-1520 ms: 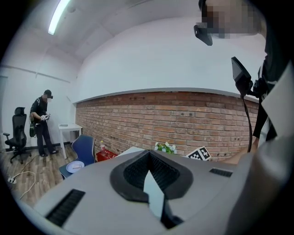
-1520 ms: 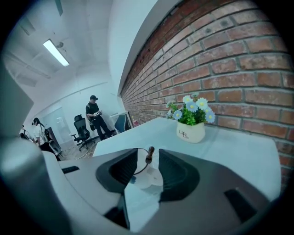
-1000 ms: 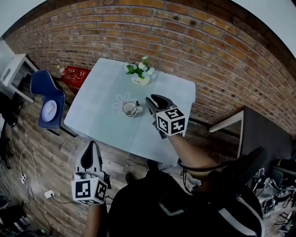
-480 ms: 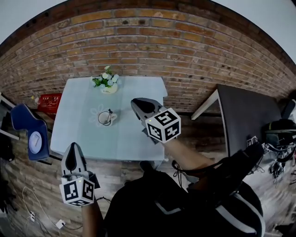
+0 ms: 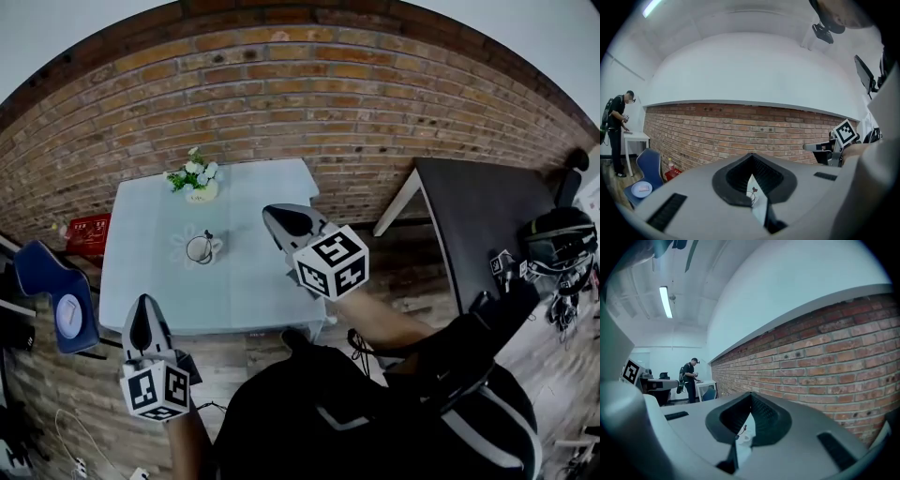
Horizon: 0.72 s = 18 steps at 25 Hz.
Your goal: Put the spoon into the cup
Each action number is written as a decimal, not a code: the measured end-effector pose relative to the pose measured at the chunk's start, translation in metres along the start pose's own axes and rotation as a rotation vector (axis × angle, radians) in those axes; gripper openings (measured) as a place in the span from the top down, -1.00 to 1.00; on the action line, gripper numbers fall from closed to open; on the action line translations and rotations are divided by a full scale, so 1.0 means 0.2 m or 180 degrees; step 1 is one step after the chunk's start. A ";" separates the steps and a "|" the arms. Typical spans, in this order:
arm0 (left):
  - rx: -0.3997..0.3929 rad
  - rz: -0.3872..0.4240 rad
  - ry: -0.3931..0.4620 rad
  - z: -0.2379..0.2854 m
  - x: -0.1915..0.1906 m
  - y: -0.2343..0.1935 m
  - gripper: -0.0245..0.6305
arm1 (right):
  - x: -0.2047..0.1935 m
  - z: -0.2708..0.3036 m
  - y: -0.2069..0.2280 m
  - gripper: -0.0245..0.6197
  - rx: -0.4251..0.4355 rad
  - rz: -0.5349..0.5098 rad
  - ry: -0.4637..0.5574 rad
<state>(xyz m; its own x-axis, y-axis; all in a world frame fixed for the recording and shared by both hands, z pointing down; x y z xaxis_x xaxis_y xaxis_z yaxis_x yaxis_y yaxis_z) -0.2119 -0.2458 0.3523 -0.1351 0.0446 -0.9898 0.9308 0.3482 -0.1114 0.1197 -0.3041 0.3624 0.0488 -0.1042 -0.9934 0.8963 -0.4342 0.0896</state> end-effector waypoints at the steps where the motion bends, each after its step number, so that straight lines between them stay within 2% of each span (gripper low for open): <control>1: -0.0013 0.0009 0.0017 0.00 0.01 0.00 0.90 | 0.00 -0.01 -0.01 0.87 -0.0002 0.0001 -0.0001; 8: -0.0078 0.0027 0.0032 0.01 0.03 0.01 0.90 | 0.03 -0.03 -0.05 0.87 -0.0045 -0.0049 0.0062; 18: -0.0009 0.0032 0.0061 0.00 0.03 -0.02 0.90 | 0.04 -0.04 -0.07 0.87 -0.0079 -0.0090 0.0093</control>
<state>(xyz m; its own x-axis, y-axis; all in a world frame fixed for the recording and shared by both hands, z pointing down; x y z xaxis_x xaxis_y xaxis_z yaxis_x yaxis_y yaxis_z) -0.2173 -0.2471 0.3470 -0.1324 0.0661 -0.9890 0.9311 0.3503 -0.1012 0.1111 -0.2917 0.3525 0.0359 -0.0660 -0.9972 0.9082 -0.4142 0.0601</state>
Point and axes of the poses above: the fingertips, and each gripper's own axes: z forward along the fingers, y to its right, x out of its top, the point moved 9 cm from there along -z, backward along the fingers, and after that the axes turned 5 degrees about y, right-handed, at the moved point
